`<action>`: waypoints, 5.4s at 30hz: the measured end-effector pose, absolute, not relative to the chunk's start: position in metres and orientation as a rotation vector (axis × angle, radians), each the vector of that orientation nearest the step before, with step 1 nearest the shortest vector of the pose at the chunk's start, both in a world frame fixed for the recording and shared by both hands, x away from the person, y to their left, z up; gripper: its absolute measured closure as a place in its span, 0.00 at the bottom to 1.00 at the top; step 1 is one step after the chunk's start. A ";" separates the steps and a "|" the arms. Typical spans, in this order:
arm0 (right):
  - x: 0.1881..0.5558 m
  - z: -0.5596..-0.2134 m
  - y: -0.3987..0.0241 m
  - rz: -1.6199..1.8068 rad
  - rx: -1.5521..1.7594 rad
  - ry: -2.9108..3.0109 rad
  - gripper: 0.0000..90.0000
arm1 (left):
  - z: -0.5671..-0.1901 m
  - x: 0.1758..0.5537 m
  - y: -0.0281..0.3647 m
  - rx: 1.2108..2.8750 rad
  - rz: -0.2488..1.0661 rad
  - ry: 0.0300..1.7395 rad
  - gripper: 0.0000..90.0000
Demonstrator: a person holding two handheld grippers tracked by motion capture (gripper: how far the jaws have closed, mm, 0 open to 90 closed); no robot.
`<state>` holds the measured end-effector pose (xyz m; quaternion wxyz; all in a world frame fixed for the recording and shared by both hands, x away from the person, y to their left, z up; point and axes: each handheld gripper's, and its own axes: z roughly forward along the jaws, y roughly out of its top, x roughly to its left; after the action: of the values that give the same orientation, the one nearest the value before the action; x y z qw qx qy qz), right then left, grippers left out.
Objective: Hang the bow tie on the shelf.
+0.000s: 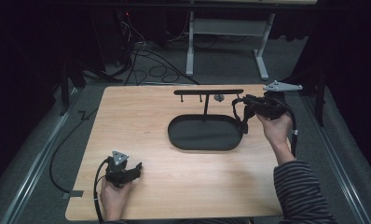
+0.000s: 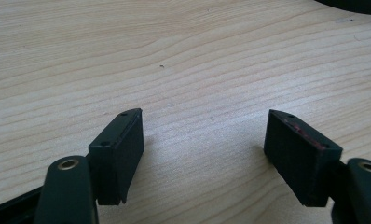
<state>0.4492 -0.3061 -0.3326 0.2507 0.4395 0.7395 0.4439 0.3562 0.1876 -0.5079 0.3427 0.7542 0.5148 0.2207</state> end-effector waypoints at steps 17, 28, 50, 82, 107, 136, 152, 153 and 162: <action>0.478 -0.334 -0.305 1.181 1.275 1.986 0.89 | -0.508 0.356 0.188 1.963 0.573 1.338 0.32; 0.488 -0.343 -0.306 1.174 1.322 1.991 0.83 | -0.508 0.356 0.188 1.963 0.574 1.338 0.32; 0.467 -0.337 -0.324 1.215 1.338 1.979 0.62 | -0.508 0.356 0.188 1.964 0.573 1.337 0.32; 0.416 -0.349 -0.356 1.242 1.334 1.923 0.56 | -0.508 0.356 0.188 1.964 0.573 1.337 0.32; 0.381 -0.368 -0.375 1.304 1.375 1.907 0.57 | -0.508 0.356 0.187 1.964 0.575 1.337 0.32; 0.349 -0.384 -0.371 1.328 1.358 1.935 0.59 | -0.508 0.356 0.187 1.967 0.575 1.335 0.31; 0.333 -0.392 -0.369 1.376 1.355 1.948 0.59 | -0.508 0.356 0.187 1.966 0.574 1.336 0.31; 0.333 -0.392 -0.369 1.376 1.355 1.948 0.59 | -0.508 0.356 0.187 1.966 0.574 1.336 0.31; 0.334 -0.405 -0.367 1.414 1.377 1.958 0.59 | -0.508 0.356 0.187 1.966 0.574 1.336 0.31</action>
<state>0.3340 -0.3671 -0.4047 0.1797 0.4871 0.6928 0.5004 0.3559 0.1873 -0.5077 0.3412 0.7558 0.5135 0.2207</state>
